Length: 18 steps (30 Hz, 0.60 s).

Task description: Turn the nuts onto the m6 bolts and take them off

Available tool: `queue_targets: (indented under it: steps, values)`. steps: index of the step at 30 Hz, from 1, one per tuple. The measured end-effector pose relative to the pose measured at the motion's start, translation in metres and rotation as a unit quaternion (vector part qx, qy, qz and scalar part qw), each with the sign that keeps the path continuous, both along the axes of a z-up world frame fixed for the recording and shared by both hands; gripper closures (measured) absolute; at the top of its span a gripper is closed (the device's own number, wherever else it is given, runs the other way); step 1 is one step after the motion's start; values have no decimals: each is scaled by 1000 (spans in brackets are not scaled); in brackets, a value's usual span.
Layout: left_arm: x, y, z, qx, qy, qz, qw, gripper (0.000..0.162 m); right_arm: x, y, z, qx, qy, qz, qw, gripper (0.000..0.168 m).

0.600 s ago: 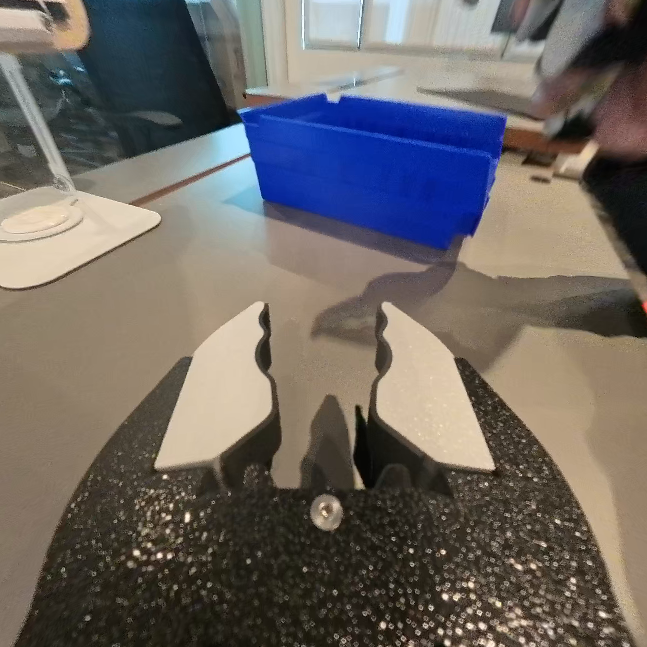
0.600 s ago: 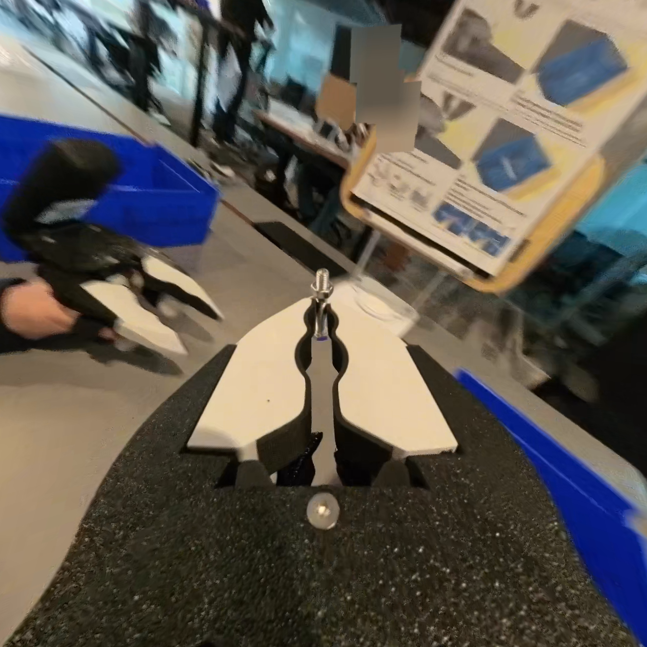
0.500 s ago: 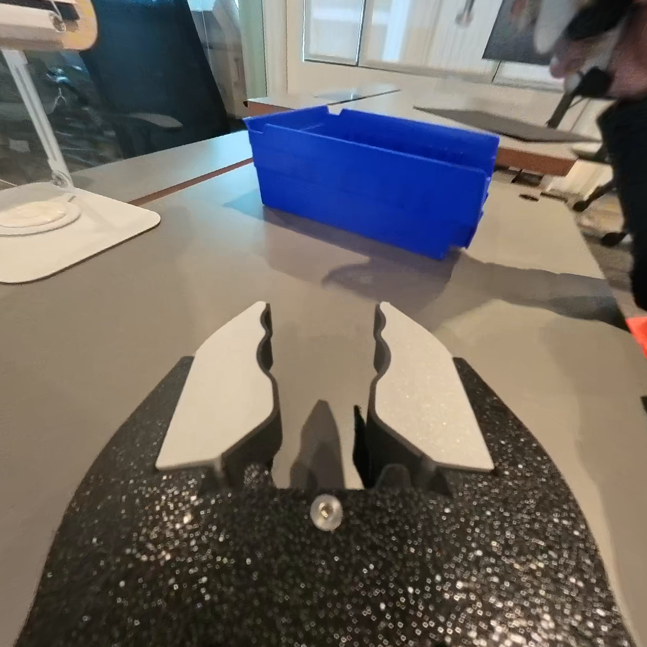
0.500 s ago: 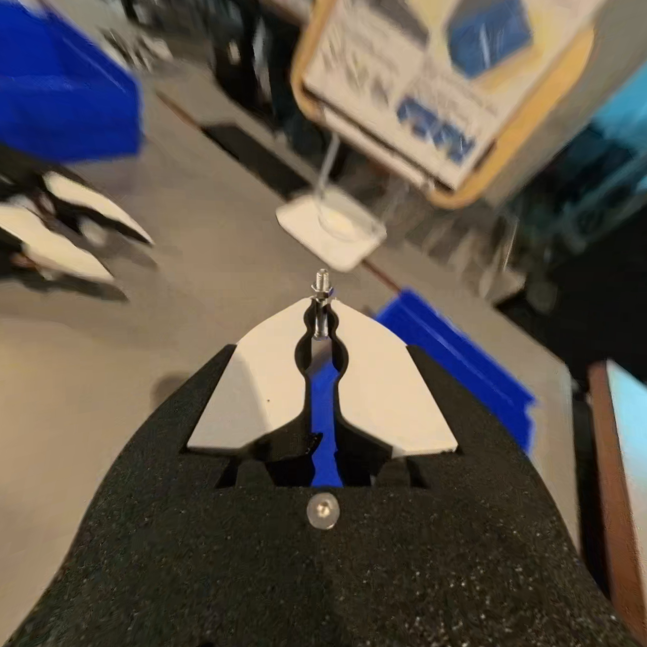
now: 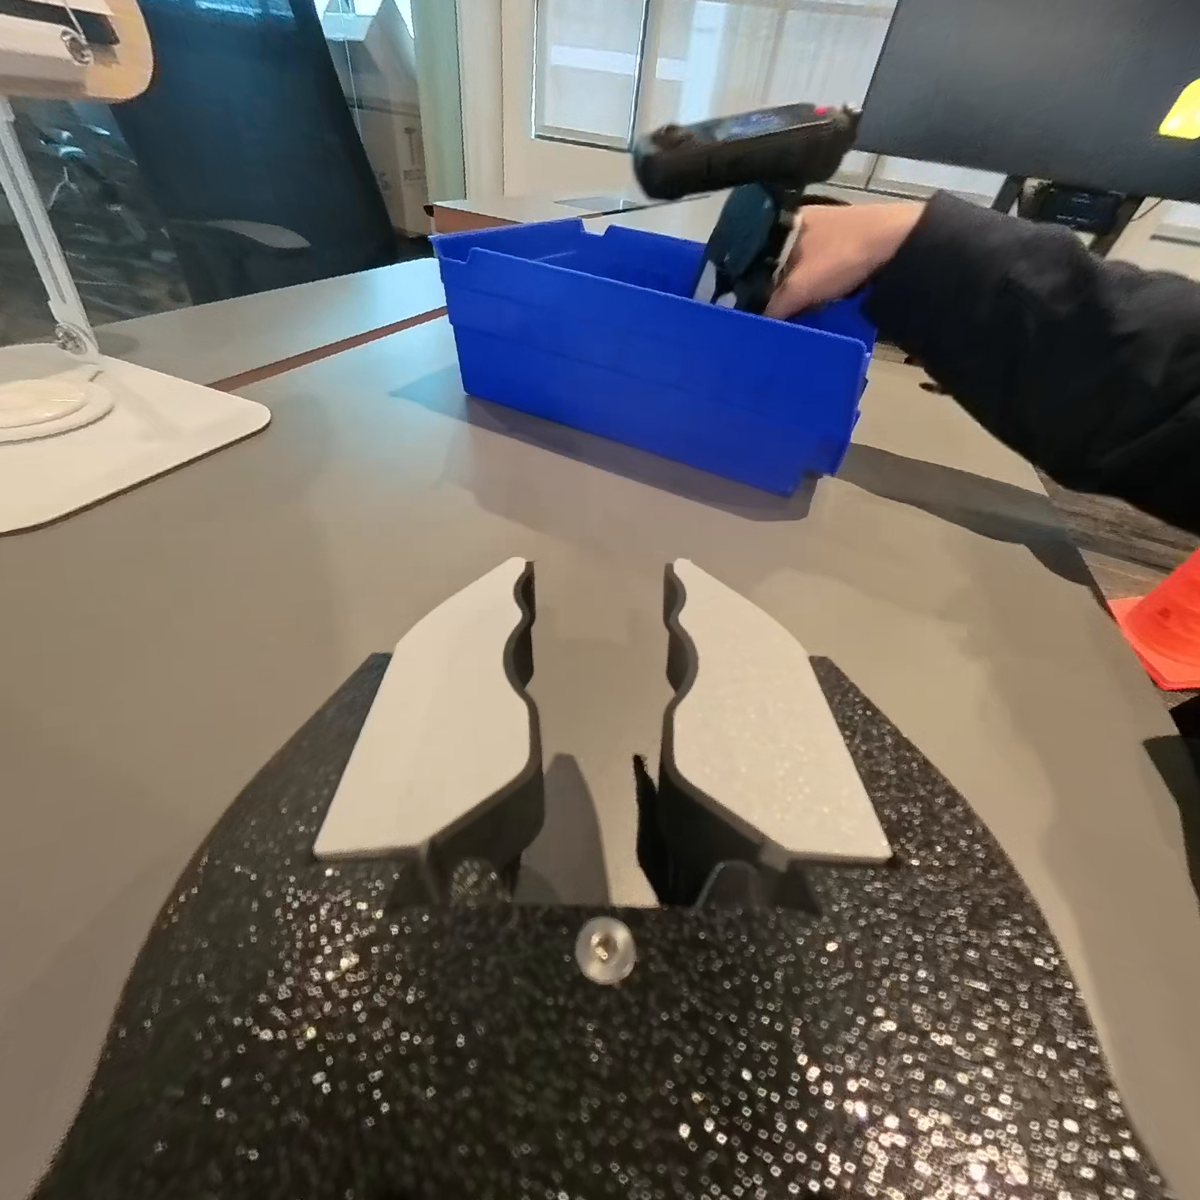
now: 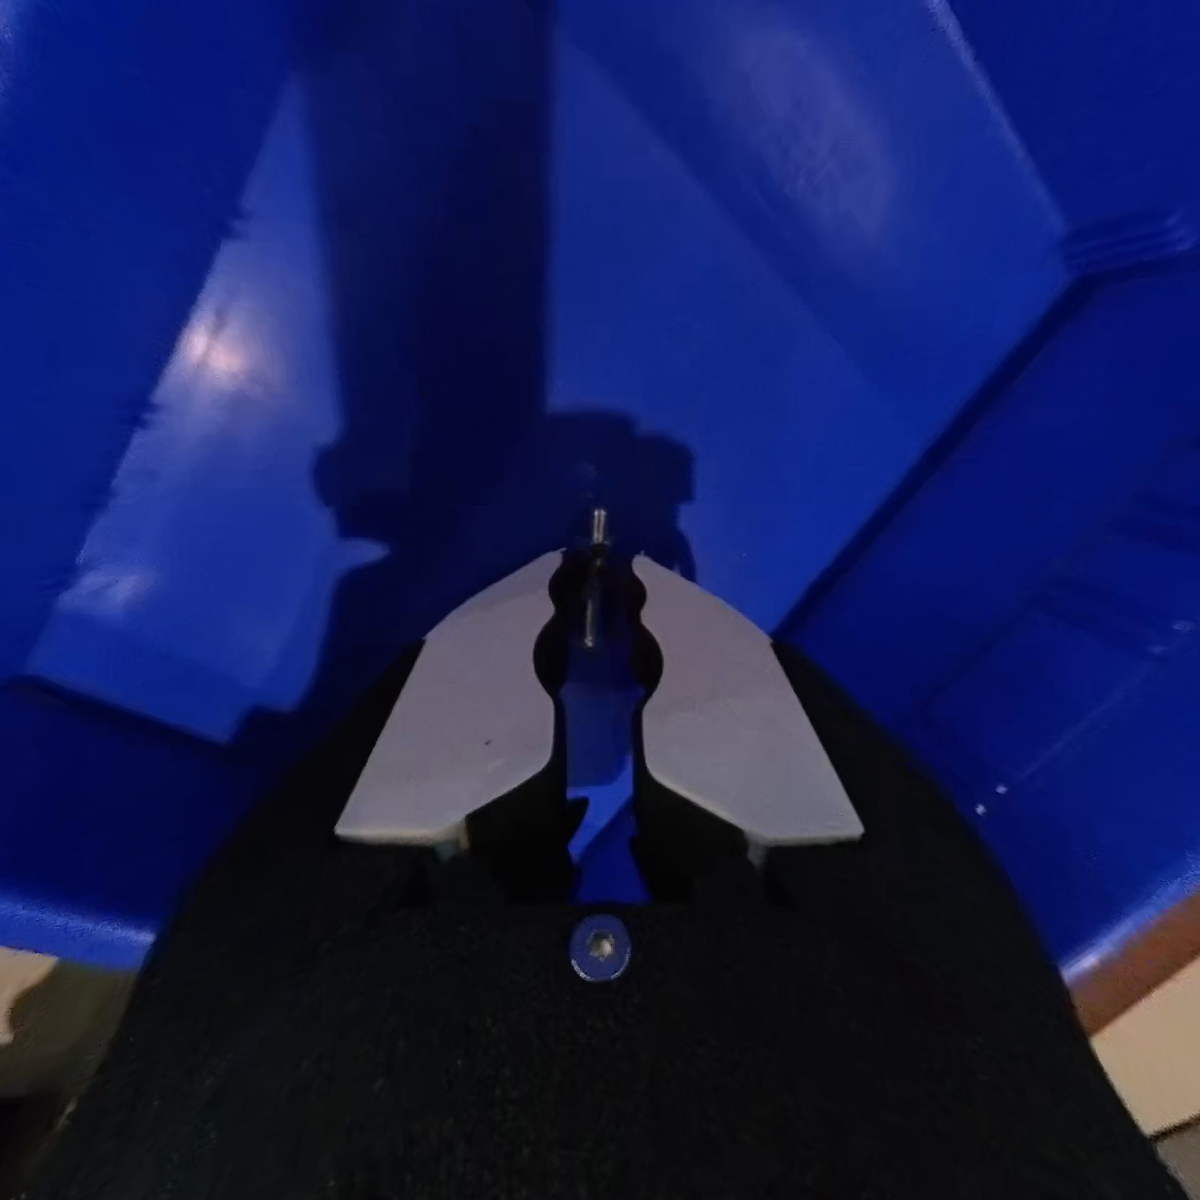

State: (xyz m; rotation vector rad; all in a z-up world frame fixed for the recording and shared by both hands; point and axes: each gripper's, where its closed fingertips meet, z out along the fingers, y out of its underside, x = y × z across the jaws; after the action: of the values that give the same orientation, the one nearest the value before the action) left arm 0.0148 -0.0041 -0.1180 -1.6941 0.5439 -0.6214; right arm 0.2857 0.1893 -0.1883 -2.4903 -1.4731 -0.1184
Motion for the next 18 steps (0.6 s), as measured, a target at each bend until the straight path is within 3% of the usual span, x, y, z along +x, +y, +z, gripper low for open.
queue_targets:
  steps: [4, 7, 9, 12, 15, 18]
  values:
    - [-1, 1, 0, -4, -5, 2, 1000, 125, -2, 4, 36, 87, 25, -11, 996, 146]
    - [-2, 1, 0, -3, -7, 2, 1000, 125, -31, -21, 95, 188, 121, 5, 975, 148]
    - [2, -2, 1, -1, -8, -16, 1000, 129, -49, -58, 141, 281, 166, 34, 945, 155]
    - [8, -7, 0, -4, -8, -46, 999, 135, -97, -133, 187, 389, 313, 108, 860, 166]
    - [7, -7, 1, -3, -11, -42, 999, 140, -155, -194, 181, 330, 488, 156, 793, 168]
    - [6, -6, 1, -4, -12, -38, 999, 141, -192, -192, 146, 296, 540, 145, 774, 167]
